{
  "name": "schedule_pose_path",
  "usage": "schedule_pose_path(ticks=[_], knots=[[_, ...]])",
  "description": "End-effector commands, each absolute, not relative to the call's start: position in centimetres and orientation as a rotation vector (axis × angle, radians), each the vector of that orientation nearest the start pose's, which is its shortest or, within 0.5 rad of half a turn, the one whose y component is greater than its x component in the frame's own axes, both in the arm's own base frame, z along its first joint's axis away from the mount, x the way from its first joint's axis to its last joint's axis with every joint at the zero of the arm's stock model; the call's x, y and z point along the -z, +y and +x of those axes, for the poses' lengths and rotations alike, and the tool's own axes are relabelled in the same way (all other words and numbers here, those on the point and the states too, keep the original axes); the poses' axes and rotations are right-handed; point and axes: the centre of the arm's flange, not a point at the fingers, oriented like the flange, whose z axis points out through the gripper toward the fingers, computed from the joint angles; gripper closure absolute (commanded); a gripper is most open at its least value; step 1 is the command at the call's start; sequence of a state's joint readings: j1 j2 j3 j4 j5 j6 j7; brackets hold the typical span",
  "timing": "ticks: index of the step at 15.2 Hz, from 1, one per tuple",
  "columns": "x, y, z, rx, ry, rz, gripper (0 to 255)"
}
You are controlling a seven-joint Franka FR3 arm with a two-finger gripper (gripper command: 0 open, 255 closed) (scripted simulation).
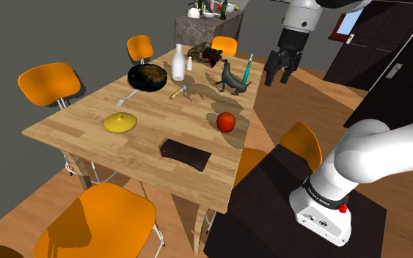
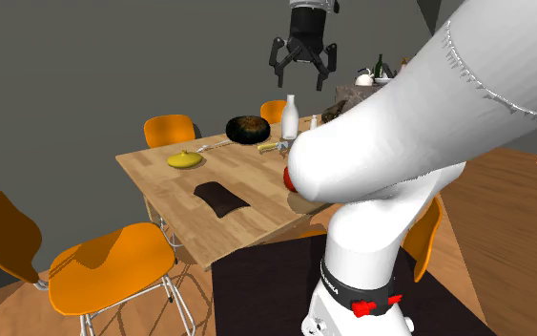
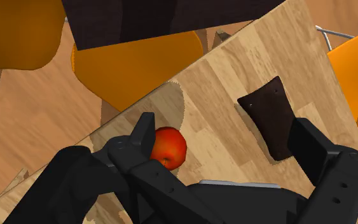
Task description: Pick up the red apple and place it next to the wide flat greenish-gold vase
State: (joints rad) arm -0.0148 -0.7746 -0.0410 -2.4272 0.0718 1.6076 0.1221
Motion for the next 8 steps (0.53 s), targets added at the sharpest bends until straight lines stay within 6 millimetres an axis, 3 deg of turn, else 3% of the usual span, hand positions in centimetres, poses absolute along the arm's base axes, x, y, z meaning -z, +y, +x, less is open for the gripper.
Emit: schedule_pose_path(ticks=[1,8], knots=[[-55.7,-1.3,31.0,-0.075,0.258,-3.031,0],[-49.7,-5.7,37.3,-0.125,-0.045,-3.024,0]])
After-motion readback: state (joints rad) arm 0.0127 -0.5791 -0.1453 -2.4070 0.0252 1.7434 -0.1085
